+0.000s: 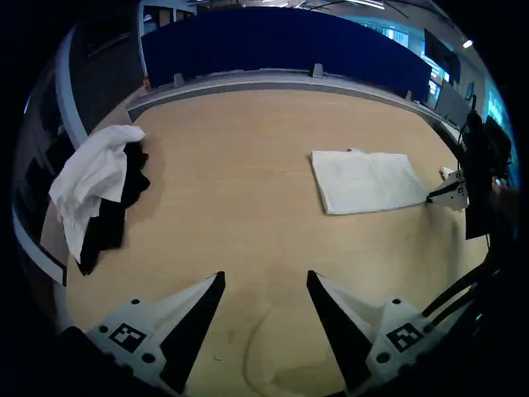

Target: Fold towel

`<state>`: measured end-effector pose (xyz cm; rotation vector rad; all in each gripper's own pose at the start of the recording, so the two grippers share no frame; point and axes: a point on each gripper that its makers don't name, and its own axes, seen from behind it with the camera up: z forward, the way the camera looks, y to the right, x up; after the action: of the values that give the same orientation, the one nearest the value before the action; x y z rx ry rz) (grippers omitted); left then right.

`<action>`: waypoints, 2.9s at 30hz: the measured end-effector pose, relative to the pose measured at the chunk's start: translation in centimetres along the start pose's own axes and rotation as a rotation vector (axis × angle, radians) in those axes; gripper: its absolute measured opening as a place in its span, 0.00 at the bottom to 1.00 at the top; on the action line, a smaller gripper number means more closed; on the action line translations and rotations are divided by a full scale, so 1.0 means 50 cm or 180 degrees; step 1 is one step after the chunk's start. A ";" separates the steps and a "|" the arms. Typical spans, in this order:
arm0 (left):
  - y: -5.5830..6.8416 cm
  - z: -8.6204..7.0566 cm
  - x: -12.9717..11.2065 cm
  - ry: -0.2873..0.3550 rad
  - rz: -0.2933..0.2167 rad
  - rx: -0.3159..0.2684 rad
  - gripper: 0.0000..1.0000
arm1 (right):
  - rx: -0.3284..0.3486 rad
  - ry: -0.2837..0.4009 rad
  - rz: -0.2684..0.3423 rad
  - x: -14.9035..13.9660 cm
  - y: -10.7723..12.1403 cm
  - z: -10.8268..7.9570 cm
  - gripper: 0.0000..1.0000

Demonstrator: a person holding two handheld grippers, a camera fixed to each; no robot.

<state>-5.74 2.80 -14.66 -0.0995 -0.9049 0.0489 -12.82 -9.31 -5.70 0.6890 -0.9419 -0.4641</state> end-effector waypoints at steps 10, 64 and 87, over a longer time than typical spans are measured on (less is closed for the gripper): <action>-0.001 0.000 -0.001 -0.0007 -0.0018 -0.0021 0.91 | -0.0024 0.0092 0.0025 0.026 0.006 -0.018 0.03; -0.048 -0.101 -0.069 0.0123 -0.0286 0.0206 0.91 | 0.0639 0.0355 -0.0898 0.385 -0.312 0.134 0.03; -0.040 -0.101 -0.051 0.0141 -0.0305 0.0163 0.91 | 0.0608 0.0426 -0.0744 0.371 -0.298 0.122 0.68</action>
<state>-3.37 0.24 -19.54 -0.0094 -0.8625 -0.0192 -9.43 -33.50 -3.22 0.9984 -0.7888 -0.5310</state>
